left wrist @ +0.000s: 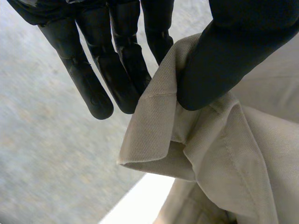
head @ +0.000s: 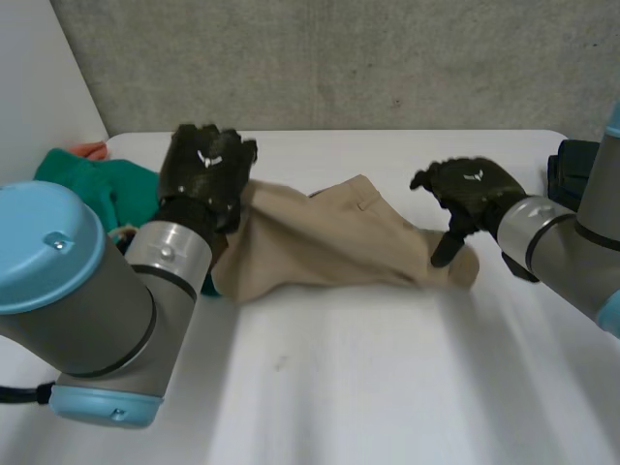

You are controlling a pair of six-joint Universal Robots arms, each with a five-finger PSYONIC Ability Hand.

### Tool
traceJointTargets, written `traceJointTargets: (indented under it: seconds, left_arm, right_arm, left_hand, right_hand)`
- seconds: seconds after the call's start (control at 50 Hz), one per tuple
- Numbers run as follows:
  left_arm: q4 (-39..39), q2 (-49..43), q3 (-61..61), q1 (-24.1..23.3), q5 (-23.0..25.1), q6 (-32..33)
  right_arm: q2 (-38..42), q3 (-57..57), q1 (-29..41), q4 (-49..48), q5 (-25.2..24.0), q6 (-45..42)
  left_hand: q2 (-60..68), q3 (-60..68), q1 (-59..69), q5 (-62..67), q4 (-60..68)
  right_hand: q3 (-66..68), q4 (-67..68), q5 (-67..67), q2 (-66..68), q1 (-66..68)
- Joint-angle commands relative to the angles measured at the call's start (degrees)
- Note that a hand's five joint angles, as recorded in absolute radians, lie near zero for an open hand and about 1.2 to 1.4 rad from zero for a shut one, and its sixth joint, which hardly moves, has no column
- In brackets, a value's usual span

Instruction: Fold the laundry.

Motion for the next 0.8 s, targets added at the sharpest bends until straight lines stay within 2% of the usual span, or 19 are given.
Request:
traceJointTargets:
  seconds: [0.02, 0.16, 0.28, 0.34, 0.38, 0.42, 0.44, 0.5, 0.56, 0.62, 0.68, 0.76, 0.8]
  left_arm:
    - [-2.31, -2.41, -0.47, 0.01, 0.22, -3.38]
    - [-2.57, -2.41, 0.41, 0.18, 0.22, -3.29]
    - [-2.84, -2.41, 1.38, 0.18, 0.22, -3.37]
    - [-3.28, -2.33, 1.64, 0.18, 0.13, -3.55]
    - [-3.80, -2.24, 1.64, 0.18, 0.13, -3.73]
    - [-4.24, -2.15, 1.64, 0.10, 0.04, -3.73]
    - [-4.42, -2.06, 1.64, 0.01, 0.04, -3.73]
    - [-5.21, -1.45, 1.64, 0.01, 0.04, -3.73]
    - [-6.26, 0.57, 1.64, 0.09, -0.05, -3.73]
    - [-7.23, 3.64, 1.73, 0.27, 0.04, -3.82]
    - [-7.32, 6.19, 2.52, 0.27, 0.13, -3.64]
    - [-7.58, 10.93, 6.90, 0.36, 0.22, -3.73]
    - [-7.58, 12.34, 8.40, 0.27, 0.22, -3.64]
  right_arm:
    - [0.77, 5.94, -3.28, 1.73, -0.19, 4.78]
    - [0.68, 13.41, -3.37, -5.11, -0.28, 5.57]
    - [1.73, 15.09, -2.66, -8.46, -0.11, 5.75]
    - [4.81, 14.48, -1.70, -12.67, 0.60, 6.36]
    - [7.00, 13.69, -0.47, -16.28, 1.04, 7.33]
    - [8.06, 12.99, 0.06, -18.13, 1.48, 8.03]
    - [8.59, 12.38, 0.24, -19.44, 1.83, 8.38]
    - [8.42, 11.58, 0.33, -19.89, 2.09, 7.86]
    - [7.63, 11.49, -0.11, -19.89, 2.01, 7.68]
    - [2.90, 11.14, -0.73, -18.93, 1.74, 7.25]
    - [-6.56, 10.88, -1.17, -15.43, 0.69, 6.11]
    - [-14.85, 7.38, -1.34, -10.42, -1.15, 3.21]
    - [-16.45, 5.70, -1.69, -8.65, -2.12, 1.98]
  left_hand:
    - [11.55, 11.75, 15.35, 14.12, 11.37]
    - [11.55, 11.75, 15.35, 14.12, 11.37]
    - [11.55, 11.75, 15.35, 14.12, 11.37]
    - [11.55, 11.75, 15.35, 14.12, 11.37]
    - [11.55, 11.75, 15.35, 14.12, 11.37]
    - [11.55, 11.75, 15.35, 14.12, 11.37]
    - [11.55, 11.75, 15.35, 14.12, 11.37]
    - [11.55, 11.75, 15.35, 14.12, 11.37]
    - [11.55, 11.75, 15.35, 14.12, 11.37]
    - [11.55, 11.75, 15.35, 14.12, 11.37]
    - [11.55, 11.75, 15.35, 14.12, 11.37]
    - [11.55, 11.75, 15.35, 14.12, 11.37]
    - [11.55, 11.75, 15.35, 14.12, 11.37]
  right_hand:
    - [-2.45, -2.43, -2.12, -2.98, -0.55]
    - [-2.29, -2.26, -1.95, -2.82, -0.38]
    - [-1.78, -1.76, -1.45, -2.31, 0.12]
    - [-0.10, -0.08, 0.23, -0.63, 1.80]
    - [5.76, 5.78, 6.09, 5.23, 7.66]
    - [18.34, 18.36, 18.68, 17.81, 20.24]
    - [36.22, 36.25, 36.56, 35.69, 38.13]
    - [63.87, 63.89, 64.20, 63.33, 65.77]
    - [63.93, 63.95, 64.27, 63.40, 65.84]
    - [63.93, 63.95, 64.27, 63.40, 65.84]
    - [63.93, 63.95, 64.27, 63.40, 65.84]
    - [63.93, 63.95, 64.27, 63.40, 65.84]
    - [63.93, 63.95, 64.27, 63.40, 65.84]
